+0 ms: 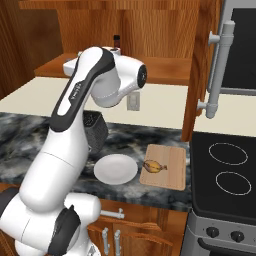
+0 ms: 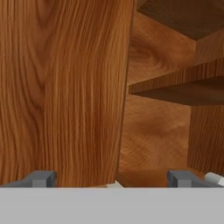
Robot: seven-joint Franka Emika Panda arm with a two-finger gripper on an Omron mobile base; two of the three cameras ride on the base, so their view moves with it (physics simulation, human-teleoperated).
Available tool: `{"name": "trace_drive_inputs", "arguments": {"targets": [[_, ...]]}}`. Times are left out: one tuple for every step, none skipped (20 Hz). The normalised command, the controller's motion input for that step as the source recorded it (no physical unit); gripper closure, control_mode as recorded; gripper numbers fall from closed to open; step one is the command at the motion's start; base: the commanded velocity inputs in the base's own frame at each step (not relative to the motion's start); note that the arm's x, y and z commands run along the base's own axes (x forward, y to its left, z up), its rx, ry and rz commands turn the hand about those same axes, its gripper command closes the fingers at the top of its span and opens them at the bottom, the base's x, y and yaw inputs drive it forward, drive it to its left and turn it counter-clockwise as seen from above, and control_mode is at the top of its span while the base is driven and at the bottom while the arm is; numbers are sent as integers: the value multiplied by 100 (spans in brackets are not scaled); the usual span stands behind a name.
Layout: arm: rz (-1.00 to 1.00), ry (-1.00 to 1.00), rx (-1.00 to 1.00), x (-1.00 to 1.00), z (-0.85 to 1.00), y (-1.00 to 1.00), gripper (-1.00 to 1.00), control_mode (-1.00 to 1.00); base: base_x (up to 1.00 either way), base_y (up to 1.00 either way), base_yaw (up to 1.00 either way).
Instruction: Pick the chicken drumstick from the plate and place it on the cutting board. Then pick the condiment bottle from the cabinet and place it next to the cutting board.
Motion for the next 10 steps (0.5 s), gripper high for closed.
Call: {"name": "trace_drive_inputs", "arguments": {"targets": [[0,0,0,0,0,-11,-100,-100,0,0,0],[0,0,0,4,0,-11,-100,-100,0,0,0],[0,0,0,5,1,-11,-100,-100,0,0,0],[0,0,0,6,1,-10,-100,-100,0,0,0],[0,0,0,7,1,-11,-100,-100,0,0,0],[0,0,0,8,1,-11,-100,-100,0,0,0],[0,0,0,8,1,-11,-100,-100,0,0,0],[0,0,0,8,1,-10,-100,-100,0,0,0],[0,0,0,9,1,-9,-100,-100,0,0,0],[0,0,0,9,2,-9,-100,-100,0,0,0]]}}
